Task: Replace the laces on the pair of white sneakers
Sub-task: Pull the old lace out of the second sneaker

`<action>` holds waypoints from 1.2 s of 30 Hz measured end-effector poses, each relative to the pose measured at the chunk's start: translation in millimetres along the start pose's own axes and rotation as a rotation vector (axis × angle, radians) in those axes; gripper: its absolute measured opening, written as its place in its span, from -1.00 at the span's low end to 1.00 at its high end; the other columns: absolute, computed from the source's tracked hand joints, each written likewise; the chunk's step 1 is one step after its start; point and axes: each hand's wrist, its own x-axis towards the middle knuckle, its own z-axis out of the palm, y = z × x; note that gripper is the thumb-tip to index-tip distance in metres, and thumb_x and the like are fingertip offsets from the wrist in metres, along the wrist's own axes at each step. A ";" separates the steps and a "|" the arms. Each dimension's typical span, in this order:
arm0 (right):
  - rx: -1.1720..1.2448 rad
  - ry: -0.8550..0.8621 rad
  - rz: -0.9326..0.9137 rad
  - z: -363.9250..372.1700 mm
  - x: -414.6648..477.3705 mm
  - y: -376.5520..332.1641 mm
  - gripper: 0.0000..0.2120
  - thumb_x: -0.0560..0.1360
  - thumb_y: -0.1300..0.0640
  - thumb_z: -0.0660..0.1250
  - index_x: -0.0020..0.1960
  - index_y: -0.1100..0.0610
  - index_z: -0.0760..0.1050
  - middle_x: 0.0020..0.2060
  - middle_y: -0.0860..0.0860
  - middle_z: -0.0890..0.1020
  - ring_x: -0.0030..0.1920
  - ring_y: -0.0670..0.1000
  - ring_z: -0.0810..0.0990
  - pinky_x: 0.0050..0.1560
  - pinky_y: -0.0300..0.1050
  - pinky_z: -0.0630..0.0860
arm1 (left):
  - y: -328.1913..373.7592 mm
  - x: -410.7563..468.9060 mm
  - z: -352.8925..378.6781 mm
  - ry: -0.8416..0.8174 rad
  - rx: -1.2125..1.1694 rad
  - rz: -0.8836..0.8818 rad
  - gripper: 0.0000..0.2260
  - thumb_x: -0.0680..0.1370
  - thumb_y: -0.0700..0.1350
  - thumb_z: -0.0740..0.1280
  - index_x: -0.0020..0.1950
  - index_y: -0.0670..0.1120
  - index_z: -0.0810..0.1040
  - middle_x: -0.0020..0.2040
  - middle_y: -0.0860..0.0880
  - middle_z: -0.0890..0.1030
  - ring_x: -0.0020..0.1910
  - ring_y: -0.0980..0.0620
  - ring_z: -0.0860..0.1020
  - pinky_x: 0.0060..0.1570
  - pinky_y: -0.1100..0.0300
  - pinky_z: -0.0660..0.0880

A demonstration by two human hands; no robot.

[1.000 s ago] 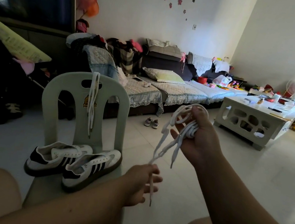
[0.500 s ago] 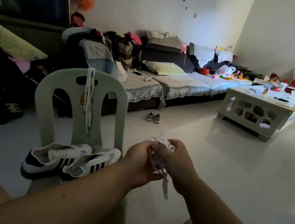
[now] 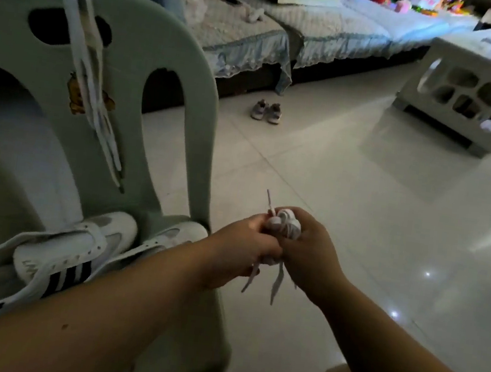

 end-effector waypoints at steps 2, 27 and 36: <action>0.090 -0.013 0.049 4.9 14.7 -2.5 -0.94 0.49 0.22 0.37 -0.06 0.09 0.54 -0.33 -0.08 0.62 -0.33 -0.18 0.60 -0.34 -0.36 0.49 | -0.4 12.6 -16.3 -0.034 0.132 0.044 -0.43 0.47 -0.32 0.29 0.36 0.16 0.28 0.09 0.04 0.53 0.08 0.02 0.52 0.05 0.07 0.54; -0.270 0.079 0.347 -395.5 -63.5 -223.9 -0.74 0.46 -0.18 0.35 0.03 -0.05 0.55 -0.20 -0.12 0.61 -0.23 -0.11 0.56 -0.25 -0.26 0.43 | 399.8 -20.9 178.0 -0.078 0.795 0.086 -0.73 0.51 -0.10 0.31 0.06 0.10 0.25 -0.20 0.04 0.51 -0.27 0.07 0.50 -0.30 0.16 0.45; -0.533 0.164 0.432 -561.6 -122.5 -222.8 -0.72 0.51 -0.10 0.31 0.17 -0.03 0.52 0.00 -0.12 0.58 -0.04 -0.11 0.55 0.03 -0.19 0.50 | 480.4 9.9 272.7 -0.070 0.888 0.228 -0.72 0.53 -0.09 0.29 0.08 0.04 0.19 -0.22 0.03 0.49 -0.30 0.05 0.50 -0.33 0.14 0.38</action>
